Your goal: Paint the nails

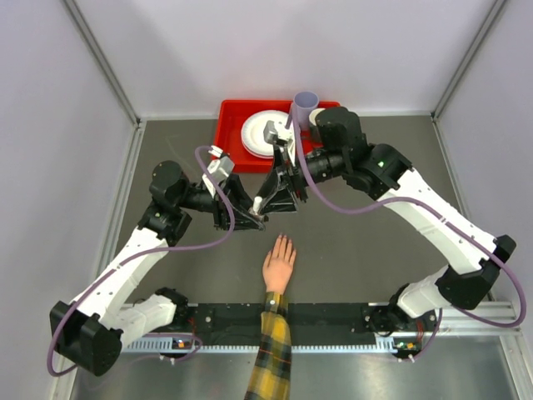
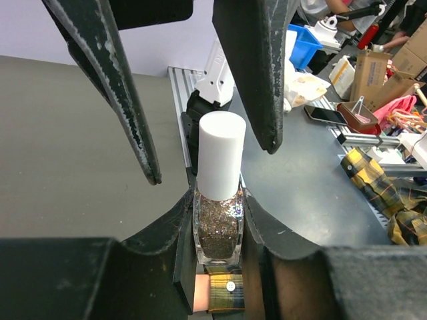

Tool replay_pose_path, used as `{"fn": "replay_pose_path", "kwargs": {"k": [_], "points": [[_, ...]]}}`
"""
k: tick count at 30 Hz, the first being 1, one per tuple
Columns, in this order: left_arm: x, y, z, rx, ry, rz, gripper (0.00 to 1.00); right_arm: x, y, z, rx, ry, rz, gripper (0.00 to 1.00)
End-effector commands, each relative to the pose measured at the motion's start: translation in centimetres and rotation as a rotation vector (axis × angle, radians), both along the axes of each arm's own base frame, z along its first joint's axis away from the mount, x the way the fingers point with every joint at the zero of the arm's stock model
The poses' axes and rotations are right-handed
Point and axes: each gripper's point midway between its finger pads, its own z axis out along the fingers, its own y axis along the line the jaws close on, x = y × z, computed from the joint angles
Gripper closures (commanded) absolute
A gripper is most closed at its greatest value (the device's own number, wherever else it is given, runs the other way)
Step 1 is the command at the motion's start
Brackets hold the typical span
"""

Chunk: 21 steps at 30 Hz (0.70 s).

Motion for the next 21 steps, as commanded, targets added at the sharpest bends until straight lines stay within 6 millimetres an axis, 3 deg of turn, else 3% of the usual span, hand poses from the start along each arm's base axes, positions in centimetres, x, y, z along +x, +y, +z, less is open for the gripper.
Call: {"fn": "replay_pose_path", "kwargs": {"k": [1, 6, 8, 12, 15, 16, 20, 21], "points": [[-0.3, 0.0, 1.3, -0.022, -0.066, -0.023, 1.0, 0.2, 0.3, 2.4, 0.063, -0.044, 0.023, 0.55], [-0.4, 0.0, 1.2, -0.02, -0.064, -0.027, 1.0, 0.2, 0.7, 2.6, 0.071, -0.038, 0.034, 0.57], [-0.3, 0.0, 1.2, -0.02, -0.066, -0.021, 1.0, 0.5, 0.8, 2.3, 0.057, -0.026, 0.031, 0.63], [-0.2, 0.0, 1.5, -0.023, -0.077, -0.013, 1.0, 0.5, 1.0, 2.2, 0.058, -0.022, 0.034, 0.67], [0.5, -0.2, 1.6, -0.027, -0.089, 0.028, 1.0, 0.6, 1.0, 2.0, 0.047, -0.008, 0.022, 0.88], [1.0, -0.3, 1.8, -0.032, -0.118, 0.058, 1.0, 0.8, 1.1, 1.8, 0.037, -0.006, 0.005, 1.0], [5.1, -0.4, 2.0, -0.002, -0.171, 0.301, 1.0, 2.2, 1.7, -0.4, -0.027, 0.005, -0.142, 1.0], [7.4, -0.1, 2.2, 0.008, -0.189, 0.437, 1.0, 2.7, 1.9, -0.8, -0.043, 0.001, -0.196, 1.0]]}}
